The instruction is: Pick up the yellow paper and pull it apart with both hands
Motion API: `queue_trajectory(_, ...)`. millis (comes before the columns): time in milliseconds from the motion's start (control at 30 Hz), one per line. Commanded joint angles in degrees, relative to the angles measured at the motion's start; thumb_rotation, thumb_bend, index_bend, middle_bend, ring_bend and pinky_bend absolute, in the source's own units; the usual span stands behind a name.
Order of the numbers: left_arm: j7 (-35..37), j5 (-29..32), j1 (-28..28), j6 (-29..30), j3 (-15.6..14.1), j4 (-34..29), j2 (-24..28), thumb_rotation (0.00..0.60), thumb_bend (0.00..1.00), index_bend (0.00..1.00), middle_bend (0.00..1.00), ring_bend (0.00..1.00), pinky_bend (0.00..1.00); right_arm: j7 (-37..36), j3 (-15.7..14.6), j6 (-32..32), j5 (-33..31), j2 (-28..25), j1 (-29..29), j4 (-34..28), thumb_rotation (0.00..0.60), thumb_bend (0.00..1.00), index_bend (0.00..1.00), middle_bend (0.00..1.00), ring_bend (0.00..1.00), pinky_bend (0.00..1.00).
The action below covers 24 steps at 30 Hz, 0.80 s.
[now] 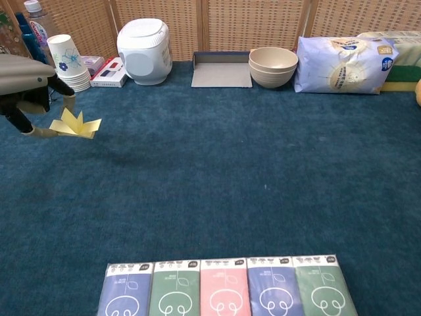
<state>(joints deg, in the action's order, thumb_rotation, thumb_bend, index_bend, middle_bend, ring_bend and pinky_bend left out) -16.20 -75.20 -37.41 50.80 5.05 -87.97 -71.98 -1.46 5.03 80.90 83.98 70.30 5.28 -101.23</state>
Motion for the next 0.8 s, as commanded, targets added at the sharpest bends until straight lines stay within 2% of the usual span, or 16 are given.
queue_trajectory(33, 3.1, -3.3, -2.7, -2.8, 0.1, -2.6, 3.2, 0.600, 0.37, 0.64, 1.00, 1.00, 1.00, -2.3, 0.4, -1.6, 1.0, 1.4, 1.7, 0.2, 0.600, 0.40, 0.21, 0.27, 0.19, 0.25)
queue_trajectory(200, 5.7, -4.5, -6.2, -6.0, 1.5, -4.3, 4.9, 0.600, 0.37, 0.64, 1.00, 1.00, 1.00, -4.8, 1.8, -3.9, 1.4, 4.4, 4.7, 1.6, 0.600, 0.40, 0.21, 0.27, 0.19, 0.25)
queue_trajectory(467, 7.1, -4.9, -10.4, -9.6, 2.9, -5.6, 4.7, 0.600, 0.37, 0.64, 1.00, 1.00, 1.00, -12.6, 3.7, -6.8, 2.6, 8.2, 8.9, 2.6, 0.600, 0.40, 0.17, 0.27, 0.19, 0.25)
queue_trajectory(600, 8.6, -4.4, -12.7, -11.9, 3.7, -6.7, 4.0, 0.600, 0.37, 0.64, 1.00, 1.00, 1.00, -19.8, 4.3, -8.6, 3.6, 9.9, 11.4, 3.2, 0.600, 0.40, 0.14, 0.24, 0.17, 0.25)
queue_trajectory(800, 9.8, -3.8, -16.1, -15.1, 4.8, -7.5, 2.6, 0.600, 0.37, 0.64, 1.00, 1.00, 1.00, -26.1, 4.5, -9.2, 5.1, 11.4, 13.4, 4.5, 0.600, 0.40, 0.10, 0.21, 0.15, 0.25)
